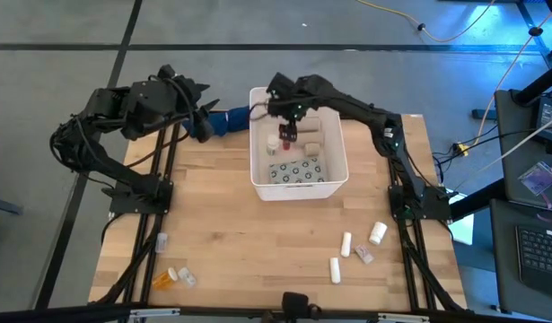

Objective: Pick & place medical supplies in basket/bin
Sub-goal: Put the left transparent medicine bottle into the bin

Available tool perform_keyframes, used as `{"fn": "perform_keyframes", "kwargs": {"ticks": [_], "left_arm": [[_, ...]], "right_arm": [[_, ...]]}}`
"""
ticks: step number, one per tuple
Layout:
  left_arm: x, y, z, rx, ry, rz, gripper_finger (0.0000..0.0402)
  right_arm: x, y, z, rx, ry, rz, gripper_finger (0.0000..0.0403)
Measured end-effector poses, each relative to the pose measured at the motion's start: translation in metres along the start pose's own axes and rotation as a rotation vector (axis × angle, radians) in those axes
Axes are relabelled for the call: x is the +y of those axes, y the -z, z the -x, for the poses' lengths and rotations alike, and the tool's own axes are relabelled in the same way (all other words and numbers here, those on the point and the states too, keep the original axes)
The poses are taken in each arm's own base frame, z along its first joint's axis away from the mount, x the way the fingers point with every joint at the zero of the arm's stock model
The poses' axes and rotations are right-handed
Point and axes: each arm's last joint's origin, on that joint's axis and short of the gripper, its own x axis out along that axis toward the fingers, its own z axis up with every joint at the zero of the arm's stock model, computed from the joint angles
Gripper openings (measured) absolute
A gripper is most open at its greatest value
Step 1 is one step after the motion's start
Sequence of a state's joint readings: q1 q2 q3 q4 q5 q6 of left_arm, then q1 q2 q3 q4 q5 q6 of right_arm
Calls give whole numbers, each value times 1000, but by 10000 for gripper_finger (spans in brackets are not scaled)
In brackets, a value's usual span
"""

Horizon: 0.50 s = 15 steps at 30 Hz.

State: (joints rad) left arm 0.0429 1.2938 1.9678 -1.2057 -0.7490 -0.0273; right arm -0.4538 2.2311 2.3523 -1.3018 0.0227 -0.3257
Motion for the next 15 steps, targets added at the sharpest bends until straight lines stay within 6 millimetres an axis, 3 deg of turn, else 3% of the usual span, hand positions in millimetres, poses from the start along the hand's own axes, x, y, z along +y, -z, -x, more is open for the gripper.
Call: {"fn": "perform_keyframes", "kwargs": {"ticks": [4,8,15], "left_arm": [[-3,3,0,32,85,30,187],[-10,5,4,50,251,3,187],[-39,5,12,79,459,53,186]], "right_arm": [[10,2,42,-130,10,-92,283],[34,5,90,-255,-35,-129,282],[107,5,140,-375,-149,-63,282]]}}
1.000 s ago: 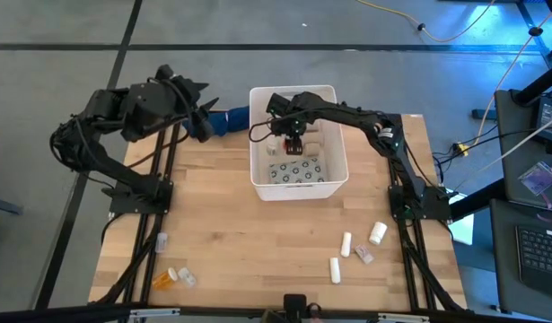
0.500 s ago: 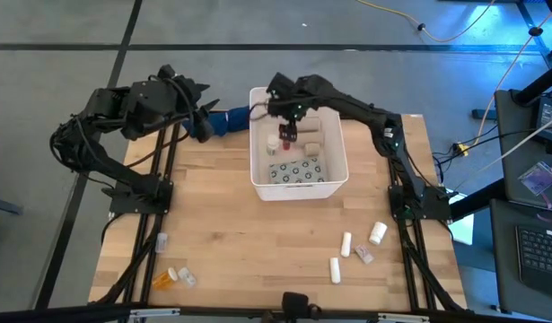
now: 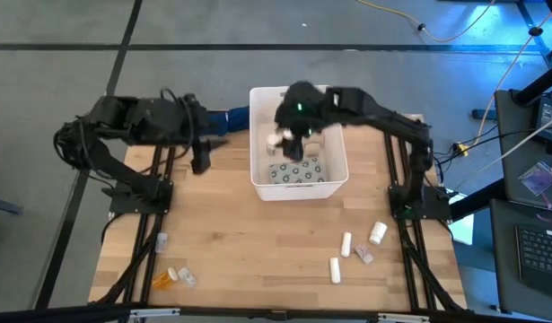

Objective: Pick & place medical supplies in basket/bin
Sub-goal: Put the left transparent medicine bottle into the bin

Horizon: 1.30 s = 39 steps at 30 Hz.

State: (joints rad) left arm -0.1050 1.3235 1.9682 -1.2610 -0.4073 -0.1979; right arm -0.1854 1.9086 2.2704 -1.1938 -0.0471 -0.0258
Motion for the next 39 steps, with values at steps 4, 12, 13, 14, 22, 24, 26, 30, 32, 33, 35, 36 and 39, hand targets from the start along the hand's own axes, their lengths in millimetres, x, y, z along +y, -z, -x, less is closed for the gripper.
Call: {"fn": "perform_keyframes", "kwargs": {"ticks": [4,12,13,14,22,24,26,30,32,33,35,36,39], "left_arm": [[-33,4,-12,36,41,-22,173],[-102,34,-39,161,51,36,149],[-108,39,-39,181,53,58,149],[-113,44,-38,206,49,77,148],[-149,89,-20,394,-57,245,148],[-162,100,-19,399,-27,221,148],[-169,112,-21,428,-46,213,148],[-179,147,-30,626,-118,235,148],[-185,165,-33,746,-128,293,148],[-189,173,-34,794,-141,355,148],[-193,190,-38,866,-202,489,148],[-195,197,-40,892,-241,558,148],[-201,217,-44,905,-315,733,148]], "right_arm": [[50,2,5,1,-75,49,282],[133,25,-9,69,-205,134,282],[141,30,-14,88,-213,131,282],[148,35,-20,99,-221,134,282],[201,74,-61,121,-281,94,282],[207,81,-68,116,-272,81,282],[212,84,-72,92,-267,62,282],[217,87,-75,78,-274,28,282],[218,86,-74,69,-274,15,282],[218,86,-74,62,-267,2,282],[217,84,-75,43,-253,-8,282],[217,83,-75,32,-250,-11,282],[218,80,-75,-2,-250,-12,282]]}}
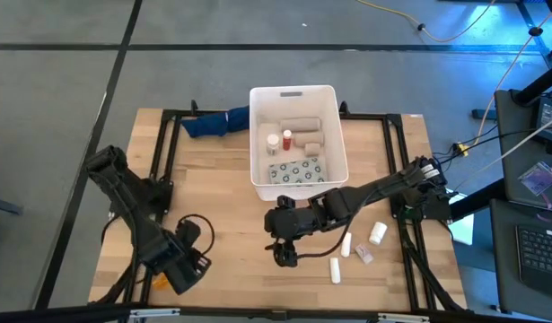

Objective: Pick & place medical supplies in basket/bin
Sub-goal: Put the left transparent medicine bottle into the bin

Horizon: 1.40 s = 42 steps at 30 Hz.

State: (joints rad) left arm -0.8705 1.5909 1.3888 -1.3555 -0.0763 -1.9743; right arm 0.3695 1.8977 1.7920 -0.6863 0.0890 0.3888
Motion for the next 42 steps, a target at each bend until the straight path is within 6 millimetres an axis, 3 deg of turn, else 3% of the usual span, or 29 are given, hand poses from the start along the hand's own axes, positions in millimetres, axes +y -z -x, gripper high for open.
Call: {"fn": "perform_keyframes", "kwargs": {"ticks": [3,7,18,23,31,42], "left_arm": [[3,5,-16,-37,13,125,148],[4,7,-26,-74,43,141,148],[4,6,-28,-103,30,104,151],[6,8,-29,-29,-14,105,183],[14,5,-31,-82,-125,134,260],[15,7,-31,-28,-154,246,268]], "right_arm": [[1,-2,0,-23,-10,2,282],[2,-3,0,-34,-15,2,282],[1,-4,0,-39,-7,-3,282],[1,-4,0,-39,-7,0,282],[1,-4,0,-38,-7,15,282],[0,-2,0,-19,1,31,282]]}}
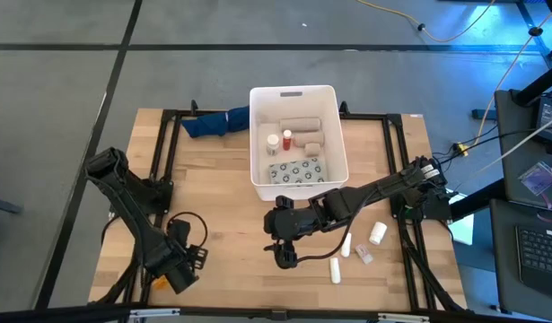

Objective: Pick & place medical supplies in basket/bin
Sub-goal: Put the left transparent medicine bottle into the bin

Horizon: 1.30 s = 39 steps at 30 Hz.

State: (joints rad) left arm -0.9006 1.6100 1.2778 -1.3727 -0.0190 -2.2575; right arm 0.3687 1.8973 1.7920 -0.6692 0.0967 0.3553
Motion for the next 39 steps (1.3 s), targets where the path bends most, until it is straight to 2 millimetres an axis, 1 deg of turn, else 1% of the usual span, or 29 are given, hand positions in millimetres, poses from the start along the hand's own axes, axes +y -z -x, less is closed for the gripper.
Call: {"fn": "perform_keyframes", "kwargs": {"ticks": [3,6,8,10,13,18,22,26,34,39], "left_arm": [[2,2,0,3,-1,-31,268],[2,2,-1,2,-8,-5,267],[4,-1,-6,-13,-43,13,267],[8,-2,-15,-11,-89,20,267],[15,-5,-35,-6,-183,41,267],[19,-8,-65,7,-201,50,267],[22,-12,-81,35,-225,54,267],[24,-17,-88,25,-247,67,267],[32,-21,-100,43,-321,74,267],[35,-22,-112,69,-316,67,267]], "right_arm": [[0,1,0,12,5,2,282],[0,1,0,12,5,13,282],[0,1,0,12,5,24,282],[-1,1,0,12,6,24,282],[-2,0,0,11,8,22,282],[-6,-1,0,8,14,18,282],[-11,-3,-1,6,23,9,282],[-17,-5,-1,4,32,15,282],[-22,-7,-2,2,42,13,282],[-25,-7,-2,1,46,12,282]]}}
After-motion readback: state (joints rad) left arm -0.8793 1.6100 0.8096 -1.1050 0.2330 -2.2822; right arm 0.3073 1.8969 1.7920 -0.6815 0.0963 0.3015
